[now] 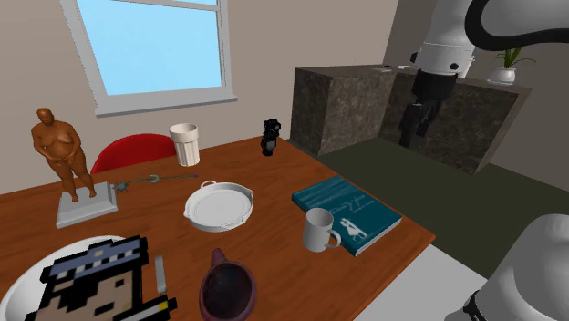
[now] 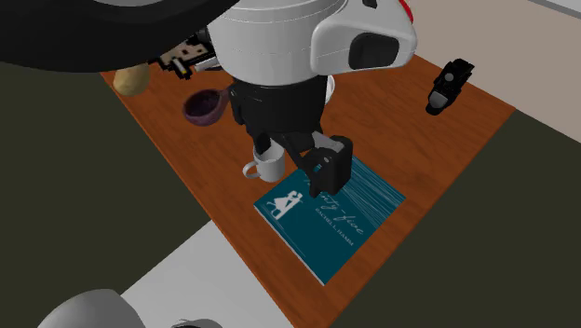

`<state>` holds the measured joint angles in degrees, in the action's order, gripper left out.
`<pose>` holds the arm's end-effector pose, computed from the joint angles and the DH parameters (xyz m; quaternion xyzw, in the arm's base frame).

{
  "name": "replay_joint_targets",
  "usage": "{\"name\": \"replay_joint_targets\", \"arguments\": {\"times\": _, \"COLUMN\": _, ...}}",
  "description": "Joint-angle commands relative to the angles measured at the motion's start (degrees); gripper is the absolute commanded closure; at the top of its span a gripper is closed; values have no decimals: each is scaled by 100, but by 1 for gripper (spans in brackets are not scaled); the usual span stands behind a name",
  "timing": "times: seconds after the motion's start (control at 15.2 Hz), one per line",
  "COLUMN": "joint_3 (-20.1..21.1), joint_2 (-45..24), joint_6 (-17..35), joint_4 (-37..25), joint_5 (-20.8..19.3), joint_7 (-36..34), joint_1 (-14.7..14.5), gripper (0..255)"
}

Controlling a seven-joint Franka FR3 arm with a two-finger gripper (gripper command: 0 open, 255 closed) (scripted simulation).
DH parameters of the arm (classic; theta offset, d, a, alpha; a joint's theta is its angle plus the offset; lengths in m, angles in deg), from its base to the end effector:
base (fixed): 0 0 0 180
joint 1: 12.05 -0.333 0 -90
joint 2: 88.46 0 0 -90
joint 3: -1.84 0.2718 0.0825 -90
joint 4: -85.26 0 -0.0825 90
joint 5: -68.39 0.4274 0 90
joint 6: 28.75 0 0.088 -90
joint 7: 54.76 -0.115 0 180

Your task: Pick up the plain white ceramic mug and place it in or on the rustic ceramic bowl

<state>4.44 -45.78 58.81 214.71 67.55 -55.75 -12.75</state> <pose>0.3875 0.0236 0.5812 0.9996 0.0139 0.0074 0.0225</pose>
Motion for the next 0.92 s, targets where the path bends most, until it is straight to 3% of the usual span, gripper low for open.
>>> {"name": "replay_joint_targets", "arguments": {"times": 0.0, "joint_3": 0, "joint_2": 0, "joint_6": 0, "joint_4": 0, "joint_5": 0, "joint_7": 0, "joint_1": 0, "gripper": 0}}
{"name": "replay_joint_targets", "arguments": {"times": 0.86, "joint_3": 671, "joint_2": -1415, "joint_6": 2174, "joint_4": 928, "joint_5": 455, "joint_7": -556, "joint_1": -317, "gripper": 0}}
